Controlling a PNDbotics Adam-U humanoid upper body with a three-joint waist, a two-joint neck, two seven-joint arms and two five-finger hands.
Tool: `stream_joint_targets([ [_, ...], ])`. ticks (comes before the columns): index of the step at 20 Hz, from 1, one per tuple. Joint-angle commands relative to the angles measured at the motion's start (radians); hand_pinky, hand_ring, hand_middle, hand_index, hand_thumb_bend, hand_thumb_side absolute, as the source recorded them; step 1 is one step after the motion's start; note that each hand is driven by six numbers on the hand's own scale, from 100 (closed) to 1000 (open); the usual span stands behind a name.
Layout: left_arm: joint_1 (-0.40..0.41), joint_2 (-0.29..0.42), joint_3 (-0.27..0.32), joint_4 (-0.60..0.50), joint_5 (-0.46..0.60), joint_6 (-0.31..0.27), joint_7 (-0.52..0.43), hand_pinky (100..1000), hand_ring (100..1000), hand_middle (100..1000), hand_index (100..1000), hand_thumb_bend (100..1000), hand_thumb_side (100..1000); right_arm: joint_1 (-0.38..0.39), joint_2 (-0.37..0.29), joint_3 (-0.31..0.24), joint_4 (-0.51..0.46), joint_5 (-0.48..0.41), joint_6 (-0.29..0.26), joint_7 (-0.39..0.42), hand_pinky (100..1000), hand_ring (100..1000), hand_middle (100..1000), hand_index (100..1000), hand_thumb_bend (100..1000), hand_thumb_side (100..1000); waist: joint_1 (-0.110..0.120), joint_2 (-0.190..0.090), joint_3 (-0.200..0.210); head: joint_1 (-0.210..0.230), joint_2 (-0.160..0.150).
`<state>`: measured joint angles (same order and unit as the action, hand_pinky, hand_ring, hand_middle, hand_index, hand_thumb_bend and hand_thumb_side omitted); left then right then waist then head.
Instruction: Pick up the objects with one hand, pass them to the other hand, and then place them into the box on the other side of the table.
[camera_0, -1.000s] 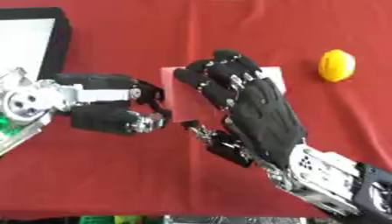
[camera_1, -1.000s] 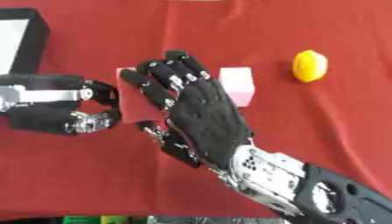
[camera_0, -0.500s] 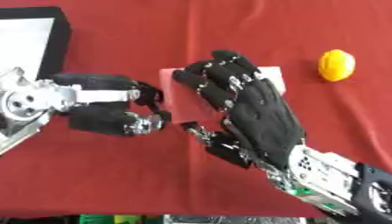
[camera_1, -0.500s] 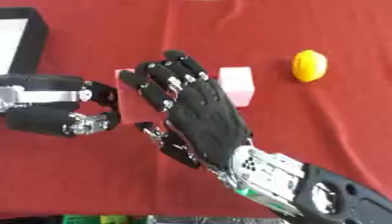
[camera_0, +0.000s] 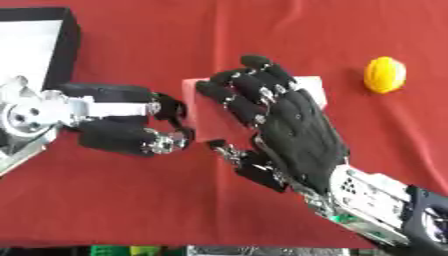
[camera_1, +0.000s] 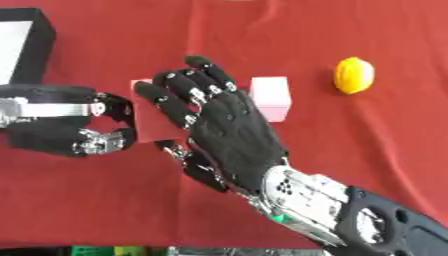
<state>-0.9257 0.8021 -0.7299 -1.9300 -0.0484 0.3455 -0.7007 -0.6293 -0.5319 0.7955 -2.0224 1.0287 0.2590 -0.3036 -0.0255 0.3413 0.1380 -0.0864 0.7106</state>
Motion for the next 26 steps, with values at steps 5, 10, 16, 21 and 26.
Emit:
stream_joint_targets([
  [5,-0.045,-0.085,-0.007,-0.070,0.177,-0.024,-0.011,965,913,881,980,852,1000,-0.011,0.008,0.009,0.022,-0.001,-0.005,0.024,811,580,518,696,183,100,0.002,-0.017,0.003,-0.003,-0.002],
  [10,-0.028,-0.069,0.000,-0.070,0.200,-0.066,-0.027,964,914,880,979,872,1000,-0.002,0.002,0.004,0.022,-0.007,0.004,0.013,815,580,518,695,182,100,0.001,-0.016,0.001,-0.004,-0.005],
  [16,-0.004,-0.048,0.022,-0.070,0.255,-0.104,-0.034,964,915,882,981,909,1000,0.012,-0.005,0.000,0.022,0.004,0.014,0.004,824,578,518,694,184,100,0.000,-0.014,-0.002,-0.004,-0.007],
  [21,0.015,-0.036,0.036,-0.070,0.289,-0.114,-0.028,966,915,883,982,930,1000,0.017,-0.004,0.004,0.022,0.011,0.015,0.006,833,577,517,694,185,100,0.000,-0.012,-0.003,-0.006,-0.010],
  [26,0.024,-0.030,0.043,-0.070,0.313,-0.109,-0.021,964,914,880,980,918,1000,0.016,0.000,0.009,0.022,0.013,0.012,0.010,828,576,516,693,185,100,-0.001,-0.010,-0.004,-0.009,-0.011],
])
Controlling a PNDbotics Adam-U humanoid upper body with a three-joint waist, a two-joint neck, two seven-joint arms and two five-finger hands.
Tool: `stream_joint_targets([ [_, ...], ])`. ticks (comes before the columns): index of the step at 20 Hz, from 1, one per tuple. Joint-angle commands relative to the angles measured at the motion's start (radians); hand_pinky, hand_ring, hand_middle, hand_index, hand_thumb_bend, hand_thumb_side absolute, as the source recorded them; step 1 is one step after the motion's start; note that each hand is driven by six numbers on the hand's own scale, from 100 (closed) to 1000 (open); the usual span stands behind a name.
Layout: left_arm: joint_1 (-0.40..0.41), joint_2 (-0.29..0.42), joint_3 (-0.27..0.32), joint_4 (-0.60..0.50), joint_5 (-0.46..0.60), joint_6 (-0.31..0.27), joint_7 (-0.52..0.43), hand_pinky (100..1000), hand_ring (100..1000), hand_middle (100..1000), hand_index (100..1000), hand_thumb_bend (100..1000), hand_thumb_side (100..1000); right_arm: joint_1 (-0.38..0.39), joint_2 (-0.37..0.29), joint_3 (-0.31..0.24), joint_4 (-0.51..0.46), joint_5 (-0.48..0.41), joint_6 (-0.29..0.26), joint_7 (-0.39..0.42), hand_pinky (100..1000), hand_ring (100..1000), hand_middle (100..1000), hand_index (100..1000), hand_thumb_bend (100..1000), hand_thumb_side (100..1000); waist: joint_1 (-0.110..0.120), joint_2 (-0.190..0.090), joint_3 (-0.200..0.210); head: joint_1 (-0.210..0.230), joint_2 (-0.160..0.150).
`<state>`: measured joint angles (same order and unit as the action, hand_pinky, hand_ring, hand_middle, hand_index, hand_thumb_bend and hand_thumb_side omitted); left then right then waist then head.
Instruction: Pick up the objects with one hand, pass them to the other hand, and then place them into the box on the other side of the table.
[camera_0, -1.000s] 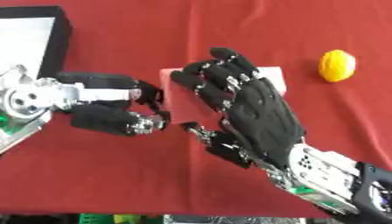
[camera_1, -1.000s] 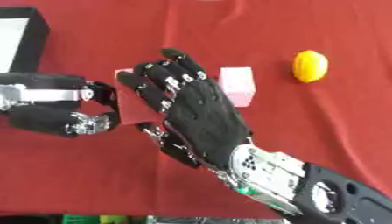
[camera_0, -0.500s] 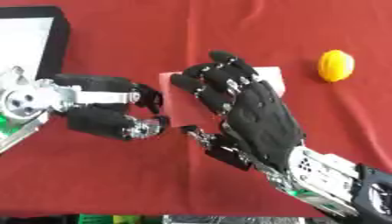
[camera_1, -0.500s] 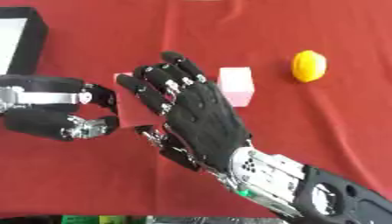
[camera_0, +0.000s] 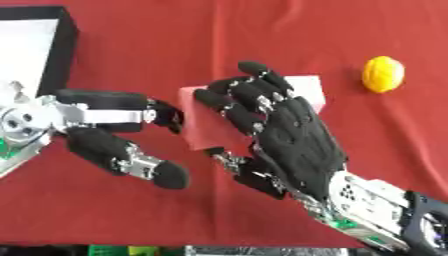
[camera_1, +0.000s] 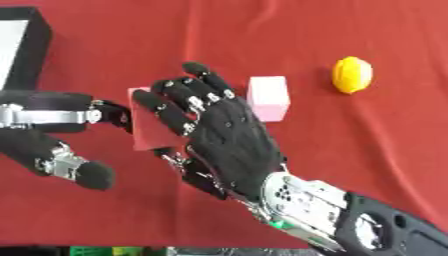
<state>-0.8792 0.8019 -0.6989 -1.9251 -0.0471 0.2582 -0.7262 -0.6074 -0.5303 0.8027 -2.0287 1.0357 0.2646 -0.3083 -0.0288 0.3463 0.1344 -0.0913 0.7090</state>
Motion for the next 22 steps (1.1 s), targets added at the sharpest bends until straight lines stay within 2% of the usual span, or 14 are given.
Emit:
stream_joint_targets([
  [1,-0.022,-0.031,0.012,-0.075,0.313,-0.016,0.006,964,914,880,980,910,1000,-0.008,0.000,0.002,0.029,0.006,0.007,0.015,828,576,516,693,184,100,0.003,-0.014,-0.001,-0.005,-0.009],
  [13,-0.040,-0.051,-0.011,-0.075,0.292,0.136,0.080,955,905,865,963,757,1000,-0.017,0.008,0.008,0.029,0.013,-0.003,0.010,829,574,516,693,180,100,0.003,-0.012,-0.004,-0.004,-0.008],
  [19,-0.050,-0.065,-0.021,-0.075,0.284,0.173,0.139,932,887,835,918,625,1000,-0.018,0.009,0.013,0.029,0.019,-0.012,0.002,829,572,515,691,177,100,0.002,-0.013,-0.003,-0.002,-0.009],
  [22,-0.054,-0.070,-0.026,-0.075,0.272,0.190,0.181,915,873,812,890,481,1000,-0.019,0.009,0.013,0.029,0.020,-0.018,-0.010,818,570,514,689,173,100,0.002,-0.014,-0.002,-0.001,-0.009],
])
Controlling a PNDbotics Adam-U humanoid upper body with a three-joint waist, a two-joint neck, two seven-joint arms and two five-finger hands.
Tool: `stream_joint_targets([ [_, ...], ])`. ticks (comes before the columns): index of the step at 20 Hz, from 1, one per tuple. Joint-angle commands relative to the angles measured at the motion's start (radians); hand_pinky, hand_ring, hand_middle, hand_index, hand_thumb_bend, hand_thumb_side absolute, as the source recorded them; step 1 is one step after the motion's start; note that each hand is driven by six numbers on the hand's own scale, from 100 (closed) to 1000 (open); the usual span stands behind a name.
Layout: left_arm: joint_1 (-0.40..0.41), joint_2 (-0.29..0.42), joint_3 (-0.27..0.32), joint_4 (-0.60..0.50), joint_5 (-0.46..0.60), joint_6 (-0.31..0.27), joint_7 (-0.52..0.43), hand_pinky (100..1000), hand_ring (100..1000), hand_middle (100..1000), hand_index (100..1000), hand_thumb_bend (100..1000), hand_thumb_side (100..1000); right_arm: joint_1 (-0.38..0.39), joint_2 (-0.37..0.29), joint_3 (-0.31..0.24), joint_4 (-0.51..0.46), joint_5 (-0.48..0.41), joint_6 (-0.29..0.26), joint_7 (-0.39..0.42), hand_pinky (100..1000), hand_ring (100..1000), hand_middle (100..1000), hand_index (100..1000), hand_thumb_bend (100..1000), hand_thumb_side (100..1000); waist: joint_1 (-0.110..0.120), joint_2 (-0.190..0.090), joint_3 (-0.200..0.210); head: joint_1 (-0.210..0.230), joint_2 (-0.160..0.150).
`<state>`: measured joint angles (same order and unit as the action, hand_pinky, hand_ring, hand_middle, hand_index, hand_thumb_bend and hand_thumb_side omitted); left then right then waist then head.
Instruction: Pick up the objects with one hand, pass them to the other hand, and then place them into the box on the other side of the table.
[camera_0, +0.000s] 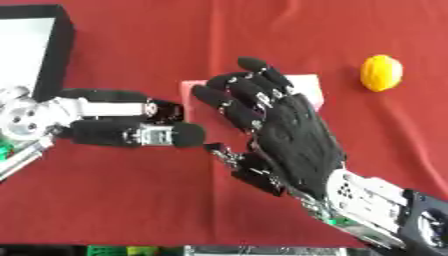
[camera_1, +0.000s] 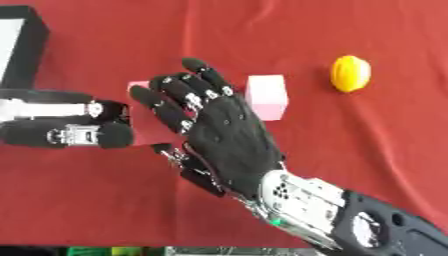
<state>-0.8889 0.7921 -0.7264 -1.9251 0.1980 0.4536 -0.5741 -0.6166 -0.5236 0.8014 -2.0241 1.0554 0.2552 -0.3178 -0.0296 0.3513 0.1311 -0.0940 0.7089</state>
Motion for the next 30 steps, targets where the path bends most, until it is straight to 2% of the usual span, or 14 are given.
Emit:
stream_joint_targets([
  [1,-0.046,-0.062,-0.001,-0.075,0.022,0.001,0.043,911,870,806,882,448,1000,-0.010,0.002,0.015,0.024,0.000,-0.011,-0.005,819,570,514,689,172,100,0.003,-0.020,0.001,0.002,-0.009],
  [6,-0.048,-0.066,-0.011,-0.075,0.005,0.025,0.092,890,853,777,824,244,1000,-0.010,0.000,0.014,0.024,-0.001,-0.022,-0.027,809,569,512,688,167,100,0.003,-0.021,0.001,0.003,-0.009],
  [11,-0.050,-0.069,-0.016,-0.075,-0.012,0.038,0.114,865,832,746,791,100,1000,-0.009,-0.001,0.012,0.024,-0.005,-0.026,-0.045,797,569,511,686,162,100,0.003,-0.021,0.001,0.004,-0.008],
  [15,-0.049,-0.071,-0.018,-0.075,-0.021,0.063,0.136,833,796,685,733,100,979,-0.009,-0.002,0.011,0.024,-0.008,-0.026,-0.054,791,569,511,685,165,100,0.003,-0.022,0.001,0.006,-0.008],
  [20,-0.045,-0.068,-0.022,-0.075,-0.014,0.092,0.170,795,750,611,634,100,799,-0.008,-0.002,0.008,0.024,-0.013,-0.017,-0.068,766,581,520,688,167,100,0.003,-0.023,0.000,0.006,-0.011],
  [22,-0.043,-0.066,-0.022,-0.075,-0.015,0.103,0.184,779,724,578,593,100,773,-0.007,-0.002,0.007,0.024,-0.013,-0.010,-0.072,748,593,530,697,167,100,0.004,-0.023,0.000,0.006,-0.011],
  [25,-0.041,-0.063,-0.020,-0.075,-0.016,0.118,0.216,750,674,523,532,100,675,-0.008,-0.002,0.005,0.024,-0.011,0.002,-0.083,738,605,543,708,169,100,0.004,-0.022,-0.001,0.006,-0.011],
  [29,-0.036,-0.062,-0.017,-0.075,-0.005,0.144,0.272,716,618,474,483,100,547,-0.007,-0.002,0.004,0.024,-0.016,0.013,-0.093,729,640,581,725,125,100,0.005,-0.022,-0.002,0.007,-0.012],
  [30,-0.036,-0.062,-0.016,-0.075,0.001,0.151,0.286,713,613,471,480,100,528,-0.007,-0.002,0.004,0.024,-0.018,0.014,-0.090,730,651,592,726,156,100,0.005,-0.022,-0.003,0.007,-0.012],
])
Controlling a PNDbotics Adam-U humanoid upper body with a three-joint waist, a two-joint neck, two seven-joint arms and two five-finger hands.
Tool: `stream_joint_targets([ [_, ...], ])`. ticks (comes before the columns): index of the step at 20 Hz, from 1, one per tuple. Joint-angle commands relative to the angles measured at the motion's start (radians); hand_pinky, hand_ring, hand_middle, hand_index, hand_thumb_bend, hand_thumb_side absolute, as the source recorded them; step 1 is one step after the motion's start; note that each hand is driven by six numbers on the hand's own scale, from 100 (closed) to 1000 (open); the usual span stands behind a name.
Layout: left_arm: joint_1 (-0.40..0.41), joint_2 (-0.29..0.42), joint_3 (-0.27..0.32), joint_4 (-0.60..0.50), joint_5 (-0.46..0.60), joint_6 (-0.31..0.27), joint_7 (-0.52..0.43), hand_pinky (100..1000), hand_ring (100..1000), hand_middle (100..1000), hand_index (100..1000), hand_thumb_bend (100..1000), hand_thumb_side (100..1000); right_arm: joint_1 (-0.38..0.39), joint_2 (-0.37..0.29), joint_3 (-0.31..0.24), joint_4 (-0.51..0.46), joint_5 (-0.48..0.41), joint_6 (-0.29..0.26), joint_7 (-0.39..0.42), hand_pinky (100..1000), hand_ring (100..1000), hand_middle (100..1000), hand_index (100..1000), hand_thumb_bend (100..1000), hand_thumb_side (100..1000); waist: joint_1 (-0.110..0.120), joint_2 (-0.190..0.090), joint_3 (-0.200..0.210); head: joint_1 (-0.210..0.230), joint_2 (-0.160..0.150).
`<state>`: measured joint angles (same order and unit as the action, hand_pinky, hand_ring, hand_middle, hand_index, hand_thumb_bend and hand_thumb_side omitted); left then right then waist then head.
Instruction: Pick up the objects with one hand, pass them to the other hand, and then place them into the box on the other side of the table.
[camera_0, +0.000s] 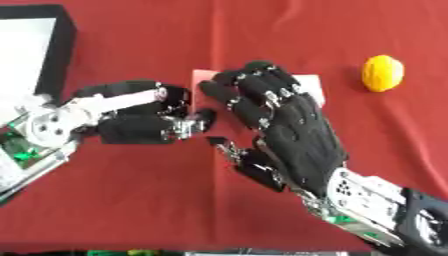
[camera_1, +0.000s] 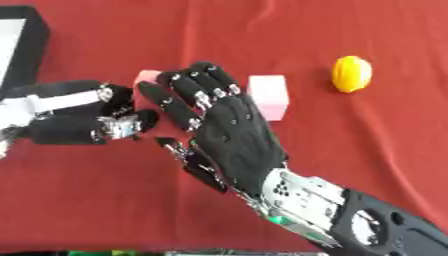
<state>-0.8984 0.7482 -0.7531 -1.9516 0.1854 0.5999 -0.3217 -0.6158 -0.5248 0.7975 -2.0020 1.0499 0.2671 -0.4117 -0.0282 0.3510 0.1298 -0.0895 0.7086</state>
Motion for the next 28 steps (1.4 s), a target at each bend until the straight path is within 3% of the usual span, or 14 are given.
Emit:
stream_joint_targets([
  [1,-0.026,-0.018,0.011,-0.048,0.019,0.011,0.048,708,608,467,476,100,493,-0.008,-0.001,0.008,0.002,-0.013,0.002,0.008,732,667,608,727,204,100,0.004,-0.022,-0.002,0.003,-0.013],
  [7,-0.019,-0.009,0.016,-0.048,0.025,0.031,0.112,696,595,457,468,100,375,-0.008,-0.001,0.000,0.002,-0.010,0.022,0.009,747,776,710,763,487,100,0.006,-0.023,-0.004,0.004,-0.016],
  [9,-0.015,-0.006,0.017,-0.048,0.018,0.035,0.125,694,592,454,465,100,361,-0.008,-0.001,-0.001,0.002,-0.008,0.036,0.002,763,817,744,791,535,100,0.006,-0.023,-0.005,0.005,-0.017],
  [18,-0.004,0.001,0.029,-0.048,-0.017,0.061,0.172,681,581,440,450,100,278,-0.008,-0.002,0.003,0.002,0.015,0.079,0.000,833,921,814,857,610,100,0.007,-0.023,-0.008,0.008,-0.021],
  [28,0.000,0.003,0.033,-0.048,-0.012,0.082,0.192,679,577,436,440,100,273,-0.008,-0.002,0.004,0.002,0.029,0.091,-0.002,846,931,827,867,607,100,0.006,-0.023,-0.006,0.011,-0.025],
])
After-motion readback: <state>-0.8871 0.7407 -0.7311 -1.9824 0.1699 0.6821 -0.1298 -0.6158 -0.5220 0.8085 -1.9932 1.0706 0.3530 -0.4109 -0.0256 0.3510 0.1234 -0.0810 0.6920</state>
